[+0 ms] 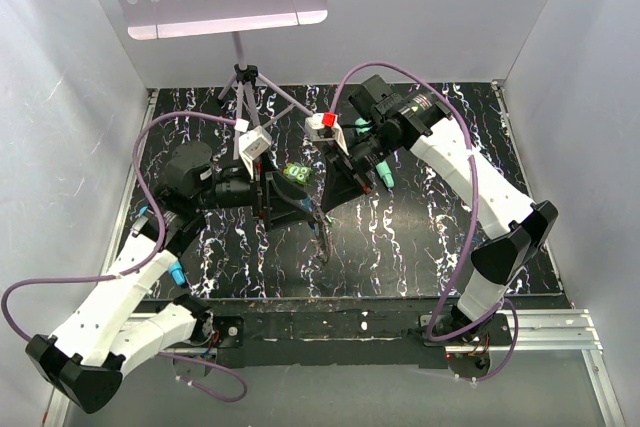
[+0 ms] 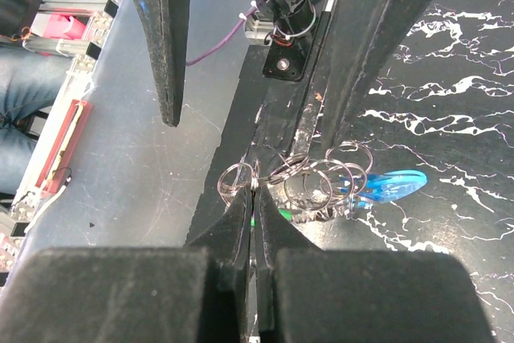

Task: Put the keys on the keyring

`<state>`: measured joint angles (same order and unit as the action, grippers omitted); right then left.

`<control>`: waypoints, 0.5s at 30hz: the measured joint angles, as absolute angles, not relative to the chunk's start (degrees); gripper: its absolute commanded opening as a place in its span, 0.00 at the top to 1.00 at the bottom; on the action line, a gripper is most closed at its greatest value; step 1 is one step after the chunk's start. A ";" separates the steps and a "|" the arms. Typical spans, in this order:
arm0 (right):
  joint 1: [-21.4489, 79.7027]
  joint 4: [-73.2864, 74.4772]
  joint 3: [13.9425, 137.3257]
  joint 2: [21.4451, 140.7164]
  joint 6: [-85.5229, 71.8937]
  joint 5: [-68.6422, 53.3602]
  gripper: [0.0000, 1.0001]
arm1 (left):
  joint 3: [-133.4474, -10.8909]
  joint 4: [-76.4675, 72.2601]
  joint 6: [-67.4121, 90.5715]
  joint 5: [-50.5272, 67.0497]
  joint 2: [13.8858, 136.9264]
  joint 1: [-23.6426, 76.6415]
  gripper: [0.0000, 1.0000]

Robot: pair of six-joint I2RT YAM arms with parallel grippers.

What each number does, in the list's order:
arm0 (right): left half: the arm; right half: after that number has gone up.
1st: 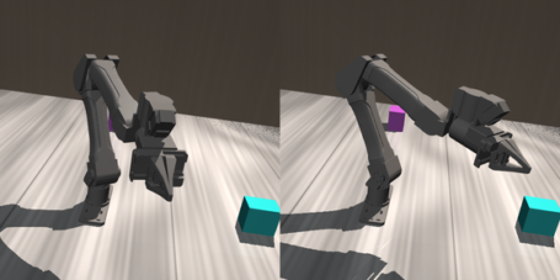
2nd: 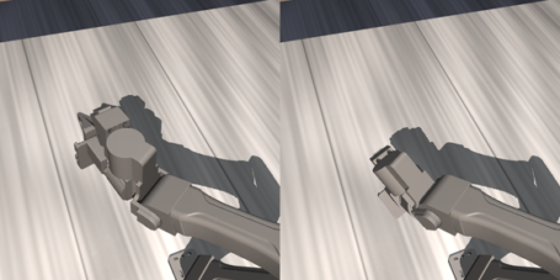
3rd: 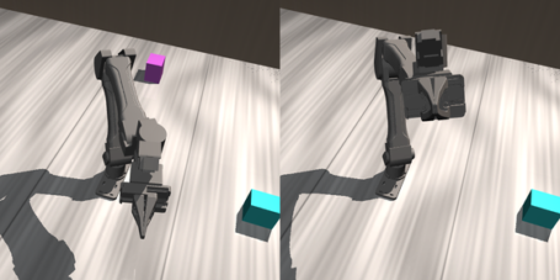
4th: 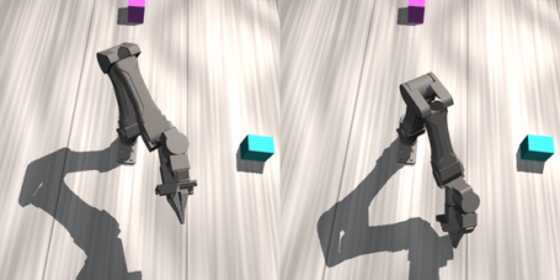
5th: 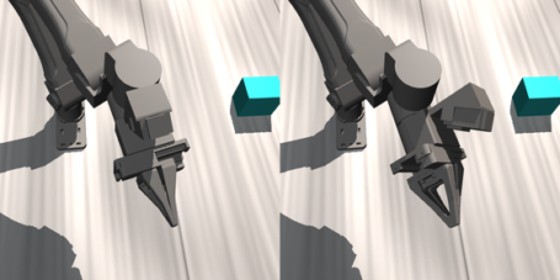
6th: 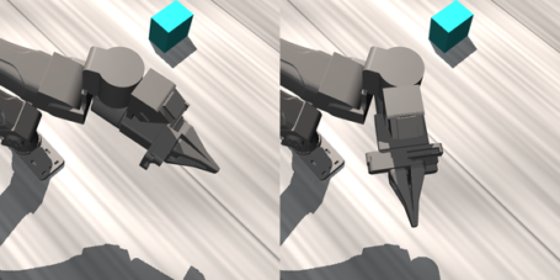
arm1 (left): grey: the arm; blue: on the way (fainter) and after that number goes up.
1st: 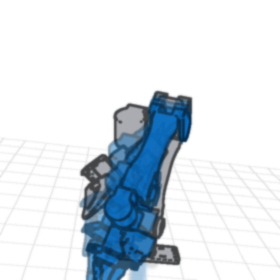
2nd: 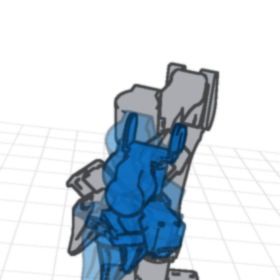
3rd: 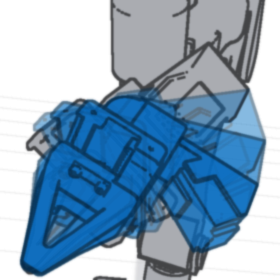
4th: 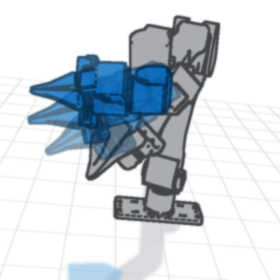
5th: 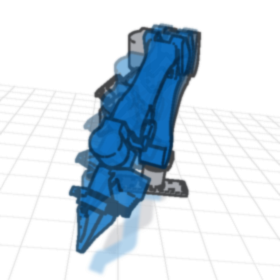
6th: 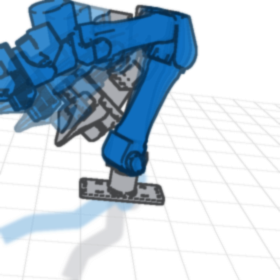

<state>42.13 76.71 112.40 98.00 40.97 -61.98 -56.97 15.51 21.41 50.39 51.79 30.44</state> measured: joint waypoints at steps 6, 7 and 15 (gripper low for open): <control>42.30 76.73 112.40 98.00 40.99 -62.70 0.99 | -59.22 19.05 16.32 51.59 52.38 30.41 0.41; 42.39 76.73 112.40 98.04 41.01 -62.83 0.99 | -59.24 19.05 15.77 52.23 52.64 30.41 0.42; 43.22 76.73 112.36 99.24 41.19 -63.20 0.99 | -59.92 17.91 13.56 56.71 55.44 30.33 0.51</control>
